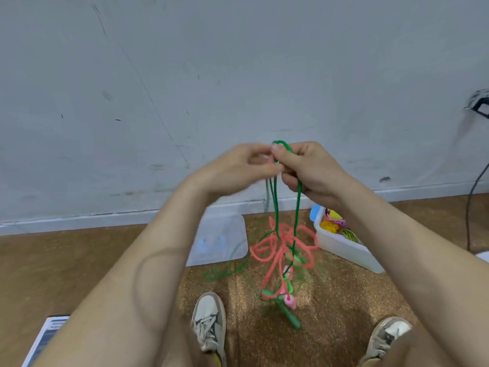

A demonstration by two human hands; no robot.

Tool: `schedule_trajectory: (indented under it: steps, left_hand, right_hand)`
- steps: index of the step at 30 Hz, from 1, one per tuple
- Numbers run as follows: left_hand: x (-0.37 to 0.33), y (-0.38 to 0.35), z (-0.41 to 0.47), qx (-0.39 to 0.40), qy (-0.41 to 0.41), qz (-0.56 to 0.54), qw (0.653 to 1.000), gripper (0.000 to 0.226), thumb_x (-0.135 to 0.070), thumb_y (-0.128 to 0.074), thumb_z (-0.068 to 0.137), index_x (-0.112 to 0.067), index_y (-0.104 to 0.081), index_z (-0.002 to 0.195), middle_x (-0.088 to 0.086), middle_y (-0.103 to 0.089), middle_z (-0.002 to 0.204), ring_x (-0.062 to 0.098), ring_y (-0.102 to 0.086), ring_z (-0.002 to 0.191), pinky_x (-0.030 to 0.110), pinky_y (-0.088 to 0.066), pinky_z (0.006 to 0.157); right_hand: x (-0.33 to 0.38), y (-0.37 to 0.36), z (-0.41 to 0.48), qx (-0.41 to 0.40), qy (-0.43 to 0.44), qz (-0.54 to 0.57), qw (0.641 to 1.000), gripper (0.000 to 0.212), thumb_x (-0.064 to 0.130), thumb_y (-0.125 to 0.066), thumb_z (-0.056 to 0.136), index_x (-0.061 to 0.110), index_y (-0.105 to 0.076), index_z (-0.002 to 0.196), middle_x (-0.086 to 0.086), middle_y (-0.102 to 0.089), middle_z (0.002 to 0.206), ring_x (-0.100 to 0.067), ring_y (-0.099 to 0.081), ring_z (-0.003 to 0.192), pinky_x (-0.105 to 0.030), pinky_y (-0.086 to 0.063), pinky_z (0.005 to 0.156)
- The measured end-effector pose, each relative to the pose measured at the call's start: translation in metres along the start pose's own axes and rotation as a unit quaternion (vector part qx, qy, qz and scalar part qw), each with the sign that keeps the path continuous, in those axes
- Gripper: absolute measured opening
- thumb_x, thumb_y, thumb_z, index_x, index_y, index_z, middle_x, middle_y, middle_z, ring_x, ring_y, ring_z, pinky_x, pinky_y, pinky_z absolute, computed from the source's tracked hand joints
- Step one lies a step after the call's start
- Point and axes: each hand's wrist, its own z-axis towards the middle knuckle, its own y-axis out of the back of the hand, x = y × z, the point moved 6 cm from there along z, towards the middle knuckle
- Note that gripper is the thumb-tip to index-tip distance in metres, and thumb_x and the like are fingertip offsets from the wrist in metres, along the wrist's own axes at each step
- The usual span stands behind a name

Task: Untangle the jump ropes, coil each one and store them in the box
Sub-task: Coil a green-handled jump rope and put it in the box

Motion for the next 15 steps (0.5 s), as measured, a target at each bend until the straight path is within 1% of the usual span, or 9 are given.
schedule_trajectory:
  steps: [2, 4, 6, 8, 10, 11, 13, 14, 15]
  left_hand:
    - [0.006, -0.034, 0.003, 0.097, 0.028, -0.034, 0.994, 0.033, -0.032, -0.057, 0.094, -0.007, -0.058, 0.116, 0.009, -0.071, 0.105, 0.015, -0.067, 0.1, 0.034, -0.05, 0.098]
    - [0.016, -0.048, 0.006, 0.143, 0.047, -0.077, 0.986, 0.034, -0.035, -0.054, 0.094, -0.006, -0.061, 0.111, 0.012, -0.071, 0.104, 0.021, -0.067, 0.096, 0.041, -0.047, 0.101]
    - [0.021, -0.055, 0.007, 0.181, 0.037, -0.069, 0.98, 0.025, -0.03, -0.052, 0.097, -0.009, -0.063, 0.105, 0.008, -0.071, 0.1, 0.018, -0.064, 0.09, 0.036, -0.049, 0.094]
    - [0.02, -0.061, 0.008, 0.184, 0.011, -0.034, 0.982, 0.025, -0.027, -0.044, 0.101, -0.012, -0.062, 0.092, 0.006, -0.069, 0.092, 0.018, -0.062, 0.079, 0.029, -0.049, 0.075]
    - [0.01, -0.057, 0.01, 0.121, -0.019, -0.038, 0.992, 0.03, -0.024, -0.037, 0.104, -0.013, -0.055, 0.082, 0.004, -0.067, 0.077, 0.017, -0.058, 0.062, 0.027, -0.046, 0.062]
    - [0.002, -0.051, 0.011, 0.07, -0.035, -0.072, 0.994, 0.031, -0.022, -0.035, 0.104, -0.013, -0.052, 0.079, 0.002, -0.066, 0.069, 0.015, -0.054, 0.054, 0.027, -0.044, 0.057]
    - [-0.012, -0.031, 0.013, -0.046, -0.065, -0.199, 0.977, 0.031, -0.02, -0.033, 0.105, -0.013, -0.048, 0.078, -0.002, -0.063, 0.058, 0.01, -0.049, 0.043, 0.022, -0.041, 0.048]
    - [-0.016, -0.02, 0.014, -0.097, -0.075, -0.278, 0.953, 0.031, -0.02, -0.032, 0.105, -0.012, -0.047, 0.078, -0.001, -0.062, 0.055, 0.009, -0.048, 0.04, 0.019, -0.04, 0.044]
    - [-0.018, -0.007, 0.016, -0.139, -0.08, -0.354, 0.921, 0.032, -0.021, -0.031, 0.105, -0.012, -0.046, 0.079, -0.001, -0.062, 0.054, 0.008, -0.048, 0.038, 0.018, -0.039, 0.042]
  right_hand:
    - [0.005, 0.002, 0.001, -0.006, 0.007, 0.025, 1.0, 0.031, 0.026, -0.055, 0.097, 0.008, -0.06, 0.073, 0.002, -0.034, 0.044, -0.011, -0.032, 0.035, -0.022, -0.027, 0.041]
    - [0.01, 0.01, 0.002, -0.029, 0.016, 0.041, 0.999, 0.03, 0.027, -0.055, 0.098, 0.009, -0.06, 0.074, 0.006, -0.035, 0.044, -0.009, -0.033, 0.035, -0.025, -0.023, 0.043]
    - [0.017, 0.021, 0.002, -0.063, 0.023, 0.08, 0.995, 0.029, 0.026, -0.053, 0.099, 0.009, -0.059, 0.076, 0.008, -0.034, 0.047, -0.007, -0.033, 0.037, -0.022, -0.023, 0.039]
    - [0.024, 0.031, 0.002, -0.104, 0.03, 0.145, 0.984, 0.028, 0.025, -0.05, 0.1, 0.007, -0.058, 0.08, 0.007, -0.034, 0.049, -0.005, -0.034, 0.039, -0.017, -0.024, 0.038]
    - [0.023, 0.039, 0.003, -0.121, 0.018, 0.211, 0.97, 0.032, 0.032, -0.048, 0.1, 0.004, -0.061, 0.09, 0.002, -0.042, 0.058, -0.007, -0.044, 0.046, -0.015, -0.032, 0.043]
    - [0.021, 0.04, 0.002, -0.102, -0.004, 0.231, 0.968, 0.04, 0.042, -0.047, 0.098, 0.005, -0.062, 0.097, 0.0, -0.049, 0.066, -0.009, -0.052, 0.055, -0.017, -0.041, 0.051]
    - [0.012, 0.032, -0.003, -0.004, -0.07, 0.187, 0.98, 0.059, 0.064, -0.044, 0.087, 0.013, -0.062, 0.111, -0.001, -0.063, 0.084, -0.014, -0.064, 0.083, -0.031, -0.052, 0.075]
    - [0.004, 0.023, -0.009, 0.073, -0.1, 0.123, 0.985, 0.061, 0.066, -0.045, 0.083, 0.017, -0.06, 0.117, 0.0, -0.067, 0.093, -0.014, -0.065, 0.096, -0.035, -0.051, 0.086]
    - [-0.007, 0.01, -0.018, 0.159, -0.117, 0.044, 0.979, 0.054, 0.058, -0.051, 0.085, 0.018, -0.059, 0.12, 0.001, -0.068, 0.1, -0.012, -0.064, 0.104, -0.032, -0.05, 0.091]
